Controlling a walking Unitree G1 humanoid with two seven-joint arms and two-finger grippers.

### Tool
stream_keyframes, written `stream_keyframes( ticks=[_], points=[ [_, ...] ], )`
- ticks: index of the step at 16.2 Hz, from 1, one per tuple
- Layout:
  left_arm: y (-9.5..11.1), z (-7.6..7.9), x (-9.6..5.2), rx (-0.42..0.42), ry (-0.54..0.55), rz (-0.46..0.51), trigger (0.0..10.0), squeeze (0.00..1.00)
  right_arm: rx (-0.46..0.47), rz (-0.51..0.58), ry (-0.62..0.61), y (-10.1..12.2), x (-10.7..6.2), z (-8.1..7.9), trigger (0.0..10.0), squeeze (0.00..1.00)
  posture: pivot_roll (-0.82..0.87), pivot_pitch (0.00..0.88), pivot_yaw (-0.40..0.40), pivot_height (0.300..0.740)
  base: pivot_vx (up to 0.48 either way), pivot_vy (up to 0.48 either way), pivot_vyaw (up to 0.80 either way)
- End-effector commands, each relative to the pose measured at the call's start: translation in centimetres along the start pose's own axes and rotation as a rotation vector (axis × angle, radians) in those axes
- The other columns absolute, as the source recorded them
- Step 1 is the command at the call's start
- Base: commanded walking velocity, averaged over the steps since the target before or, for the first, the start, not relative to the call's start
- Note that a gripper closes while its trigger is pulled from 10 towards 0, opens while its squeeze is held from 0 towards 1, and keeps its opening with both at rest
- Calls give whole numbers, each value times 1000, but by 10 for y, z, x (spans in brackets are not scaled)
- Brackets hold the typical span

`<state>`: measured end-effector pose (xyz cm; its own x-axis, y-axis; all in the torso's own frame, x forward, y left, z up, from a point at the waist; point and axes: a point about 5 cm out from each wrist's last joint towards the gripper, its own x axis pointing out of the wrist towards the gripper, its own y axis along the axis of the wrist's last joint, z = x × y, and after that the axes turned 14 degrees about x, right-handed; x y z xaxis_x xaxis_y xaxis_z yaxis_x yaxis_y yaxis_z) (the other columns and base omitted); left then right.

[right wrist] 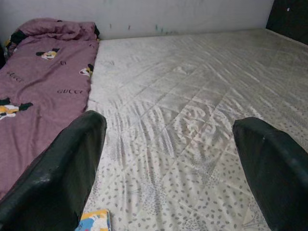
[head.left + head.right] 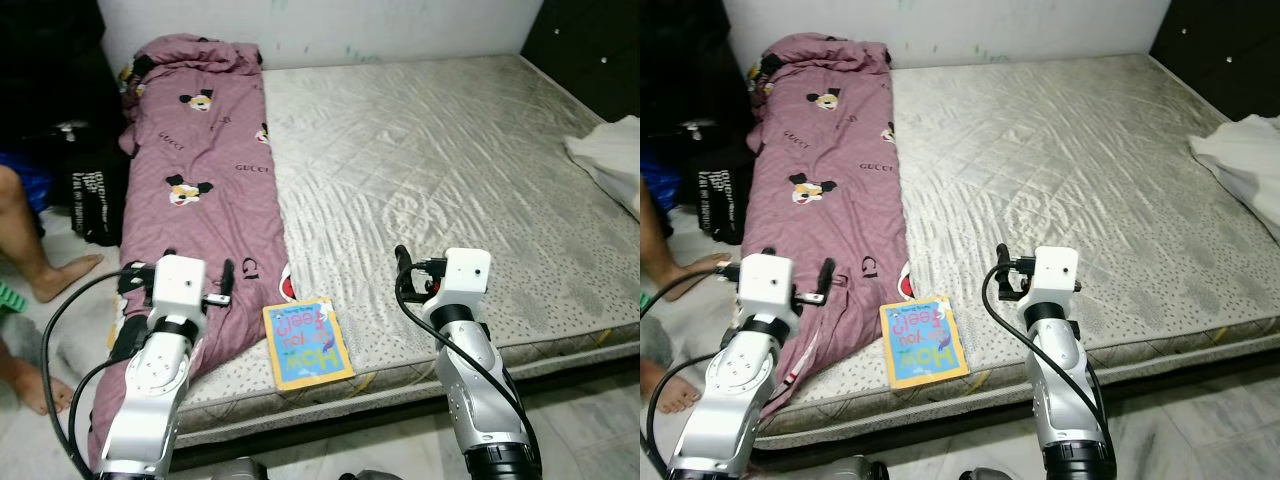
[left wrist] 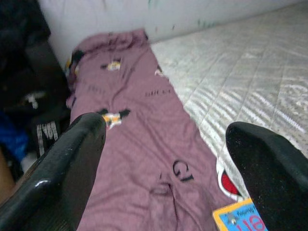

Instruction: Clean up the room

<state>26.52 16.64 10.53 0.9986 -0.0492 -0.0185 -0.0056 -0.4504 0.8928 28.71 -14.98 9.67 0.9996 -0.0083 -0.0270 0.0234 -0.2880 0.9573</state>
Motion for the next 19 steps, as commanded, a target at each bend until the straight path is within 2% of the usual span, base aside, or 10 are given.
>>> stream_keyframes(
  ticks=[1, 2, 5, 7, 10, 12, 14, 16, 19],
  points=[
    [6, 0, 1, 19, -10, 31, 10000, 0, 13, 17, -2, 2, 0, 0, 10000, 0, 34, 44, 7, 740, 0, 0, 0],
    [5, 1, 1, 15, -12, 27, 10000, 0, 17, 36, 3, 4, 0, -1, 10000, 0, 34, 37, 10, 740, 0, 0, 0],
    [3, 6, 1, 73, -65, 37, 10000, 0, 11, 72, 12, 8, 2, -1, 10000, 0, 37, 16, 11, 740, 0, 0, 0],
    [-1, 7, 2, 169, -112, 49, 10000, 0, 8, 69, 13, 6, 4, -3, 10000, 0, 41, 8, 10, 740, 0, 0, 0],
    [-20, -1, 5, 160, -76, -57, 10000, 0, 7, 71, 13, 5, 6, -4, 10000, 0, 40, 5, 11, 740, 0, 0, 0],
    [-24, -8, 9, 106, -26, -96, 10000, 0, 7, 76, 15, 5, 7, -5, 10000, 0, 38, 4, 11, 740, 0, 0, 0],
    [-19, -21, 15, -220, 158, -116, 10000, 0, 7, 89, 23, 6, 7, -6, 10000, 0, 39, 7, 11, 740, 0, 0, 0],
    [-14, -19, 13, -224, 177, -83, 10000, 0, 3, 102, 24, 7, 7, -6, 10000, 0, 40, 10, 12, 740, 0, 0, 0],
    [-13, -7, 9, -232, 111, -80, 10000, 0, 7, 106, 24, 7, 7, -7, 10000, 0, 39, 12, 12, 740, 0, 0, 0]
  ],
)
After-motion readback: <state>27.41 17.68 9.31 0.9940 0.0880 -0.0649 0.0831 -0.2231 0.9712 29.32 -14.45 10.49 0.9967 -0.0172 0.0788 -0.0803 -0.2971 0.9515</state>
